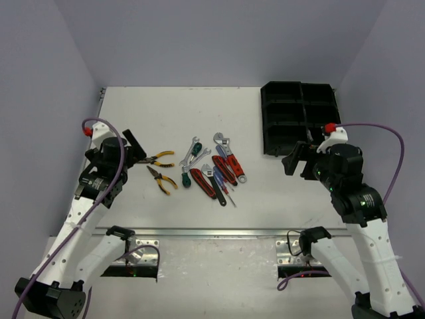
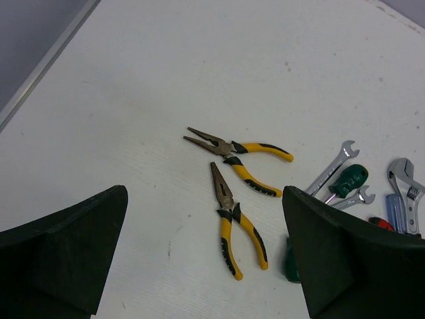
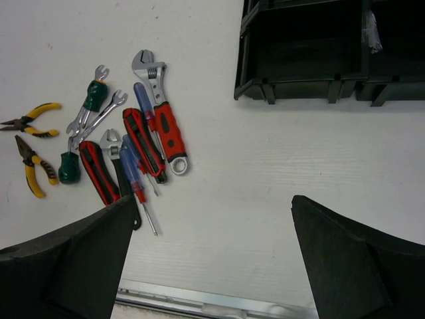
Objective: Sort the tools into containers
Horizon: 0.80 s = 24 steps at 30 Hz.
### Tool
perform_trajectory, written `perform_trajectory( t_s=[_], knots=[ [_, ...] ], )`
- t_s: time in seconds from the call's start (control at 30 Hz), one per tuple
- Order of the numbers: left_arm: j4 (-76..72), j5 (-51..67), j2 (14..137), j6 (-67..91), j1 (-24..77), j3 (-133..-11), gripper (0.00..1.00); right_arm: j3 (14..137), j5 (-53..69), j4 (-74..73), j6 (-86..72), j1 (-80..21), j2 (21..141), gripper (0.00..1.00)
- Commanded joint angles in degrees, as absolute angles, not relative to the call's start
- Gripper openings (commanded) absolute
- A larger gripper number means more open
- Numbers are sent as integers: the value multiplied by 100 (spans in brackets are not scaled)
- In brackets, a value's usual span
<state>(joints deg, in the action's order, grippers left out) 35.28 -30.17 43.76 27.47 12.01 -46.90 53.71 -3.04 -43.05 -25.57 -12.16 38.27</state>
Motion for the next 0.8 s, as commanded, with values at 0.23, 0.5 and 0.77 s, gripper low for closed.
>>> perform_trajectory(
  t_s=[0.23, 0.5, 0.77],
  knots=[
    [3911, -3647, 4058, 3959, 1232, -4872, 100, 4990, 356, -3705, -2730, -1204, 4198, 99],
    [4042, -2495, 5067, 5554, 1230, -4744, 100, 4874, 478, -3533, -2761, -1204, 4251, 99],
    [4209, -1525, 6855, 6483, 1247, -5164, 100, 4521, 853, -3338, -2700, -1204, 4087, 99]
  ],
)
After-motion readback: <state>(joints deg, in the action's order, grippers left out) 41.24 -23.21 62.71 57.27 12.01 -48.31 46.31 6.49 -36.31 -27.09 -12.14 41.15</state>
